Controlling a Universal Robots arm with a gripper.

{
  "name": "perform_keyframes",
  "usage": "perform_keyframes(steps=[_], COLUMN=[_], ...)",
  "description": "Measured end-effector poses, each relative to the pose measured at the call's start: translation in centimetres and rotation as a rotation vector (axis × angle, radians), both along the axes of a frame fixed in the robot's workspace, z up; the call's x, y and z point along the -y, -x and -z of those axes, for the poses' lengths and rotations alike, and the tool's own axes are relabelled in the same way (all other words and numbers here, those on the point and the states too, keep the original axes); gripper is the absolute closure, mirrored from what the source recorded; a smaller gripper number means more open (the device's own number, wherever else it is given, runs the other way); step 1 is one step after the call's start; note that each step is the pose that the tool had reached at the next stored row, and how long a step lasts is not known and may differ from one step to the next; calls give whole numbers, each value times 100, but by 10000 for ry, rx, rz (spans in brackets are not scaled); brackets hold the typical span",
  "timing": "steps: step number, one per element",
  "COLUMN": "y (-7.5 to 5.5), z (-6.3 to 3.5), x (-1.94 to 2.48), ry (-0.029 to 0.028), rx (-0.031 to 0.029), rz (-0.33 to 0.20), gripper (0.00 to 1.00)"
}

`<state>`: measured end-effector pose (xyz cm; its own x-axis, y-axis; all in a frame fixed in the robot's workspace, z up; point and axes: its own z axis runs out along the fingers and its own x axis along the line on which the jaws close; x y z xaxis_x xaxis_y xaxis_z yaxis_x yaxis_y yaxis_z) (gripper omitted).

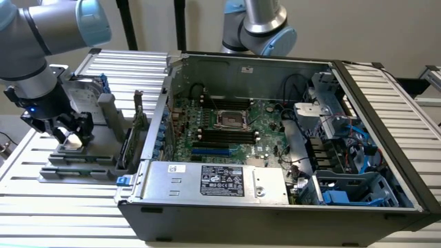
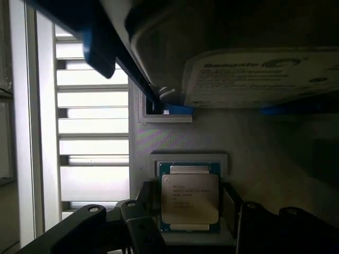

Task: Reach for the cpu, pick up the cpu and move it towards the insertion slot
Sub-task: 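Pick up the cpu and move it towards the insertion slot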

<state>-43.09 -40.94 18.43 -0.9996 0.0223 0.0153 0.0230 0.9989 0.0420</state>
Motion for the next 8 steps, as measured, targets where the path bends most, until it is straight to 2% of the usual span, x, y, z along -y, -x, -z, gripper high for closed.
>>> perform_keyframes(steps=[5,7,8], y=[-7,-8,-9], z=[-2,-3,-5], x=[0,0,0], ry=[0,1,0], rx=[-4,-5,-5], rz=[1,1,0], gripper=[38,45,45])
